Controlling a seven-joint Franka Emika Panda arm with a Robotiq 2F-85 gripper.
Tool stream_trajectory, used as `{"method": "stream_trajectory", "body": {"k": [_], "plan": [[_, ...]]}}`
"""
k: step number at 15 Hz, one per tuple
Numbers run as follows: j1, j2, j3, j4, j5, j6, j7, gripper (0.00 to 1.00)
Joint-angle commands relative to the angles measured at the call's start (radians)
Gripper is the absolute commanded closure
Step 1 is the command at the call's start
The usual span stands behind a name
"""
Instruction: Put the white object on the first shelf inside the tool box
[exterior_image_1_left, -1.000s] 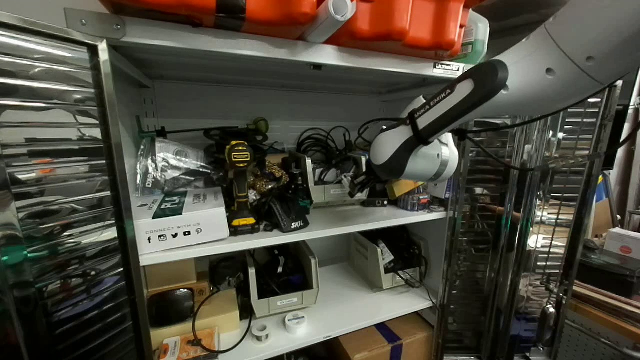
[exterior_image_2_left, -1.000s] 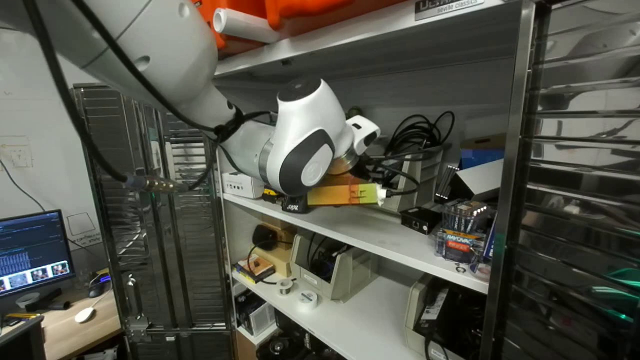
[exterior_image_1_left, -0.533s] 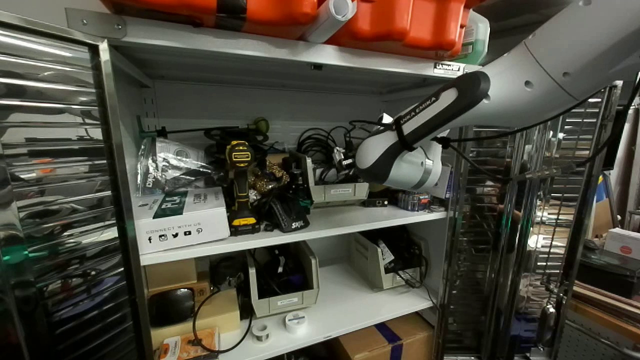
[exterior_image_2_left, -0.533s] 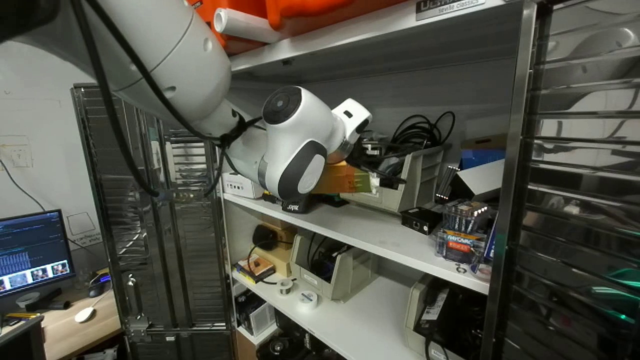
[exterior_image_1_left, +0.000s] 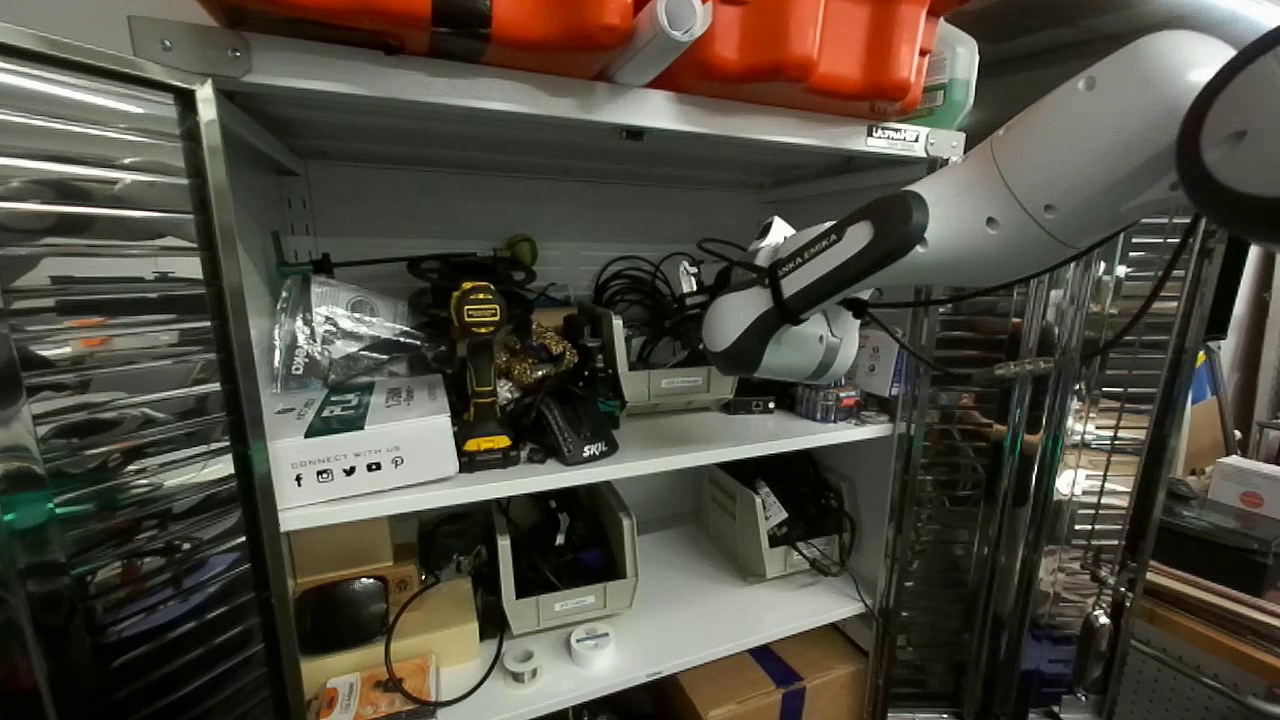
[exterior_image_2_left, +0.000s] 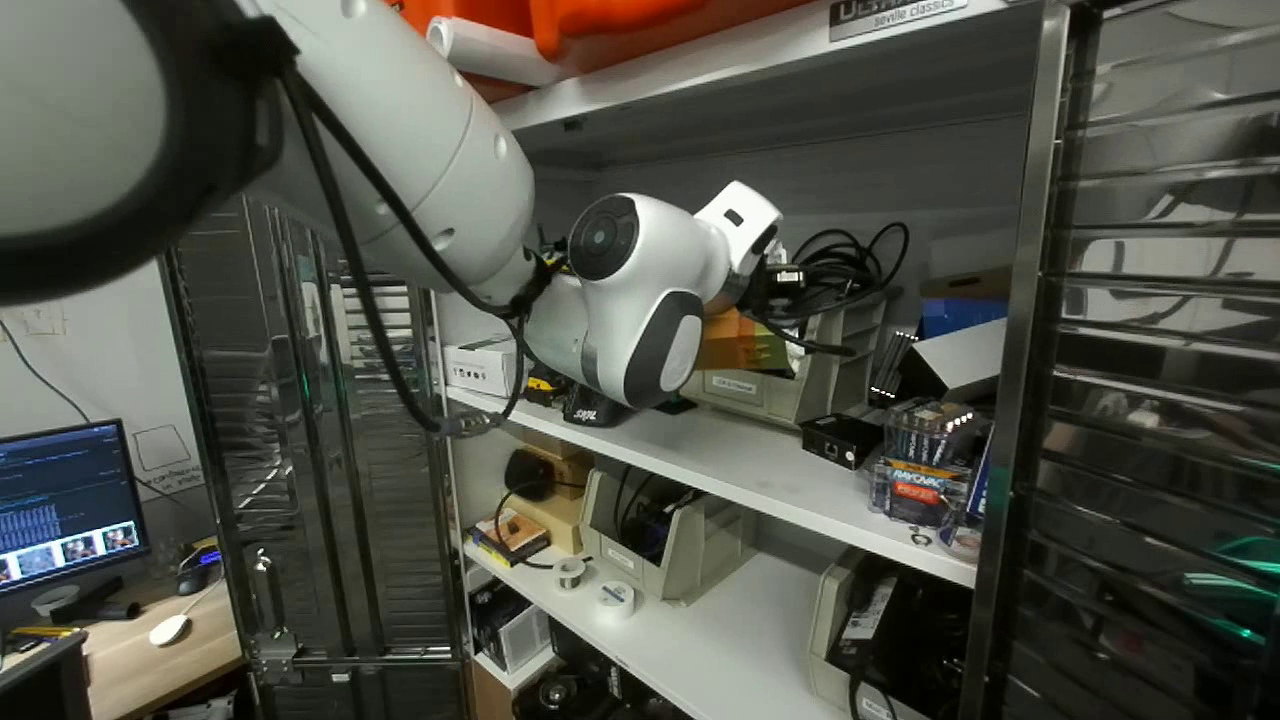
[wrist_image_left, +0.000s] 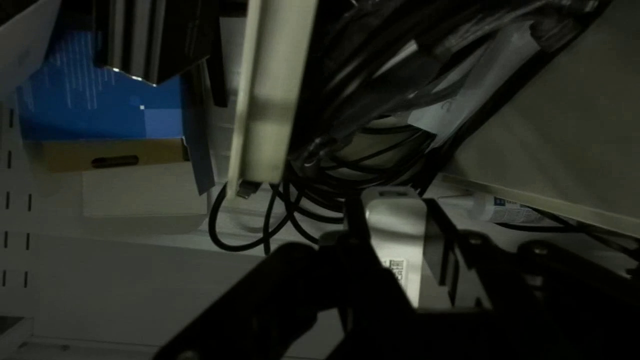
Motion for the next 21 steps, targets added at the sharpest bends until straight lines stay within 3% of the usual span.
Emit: {"method": "stream_trajectory", "body": {"k": [1,2,3,6,7,9,12,16,19,21], "plan": [[0.079,0.104,-0.079,0.165,0.067,-0.022,-0.021,0.85],[0.091,0.111,-0.09,0.179,0.079,-0.033,-0.015,0.45],[0.11,0.109,-0.115,0.181,0.097,-0.051,-0.015,0.45],[0.112,0.065,-0.108,0.152,0.09,-0.103,0.004,0.22],[0.123,0.048,-0.143,0.133,0.001,-0.111,0.107,0.15],[0.122,0.007,-0.148,0.096,-0.031,-0.123,0.141,0.01],[0.106,-0.09,-0.142,-0.005,-0.09,-0.235,0.18,0.0],[0.016,-0.238,-0.025,-0.161,-0.053,-0.41,0.109,0.0],[-0.06,-0.369,0.058,-0.269,0.0,-0.614,0.071,0.0],[-0.091,-0.455,0.072,-0.324,0.045,-0.779,0.047,0.0]]}}
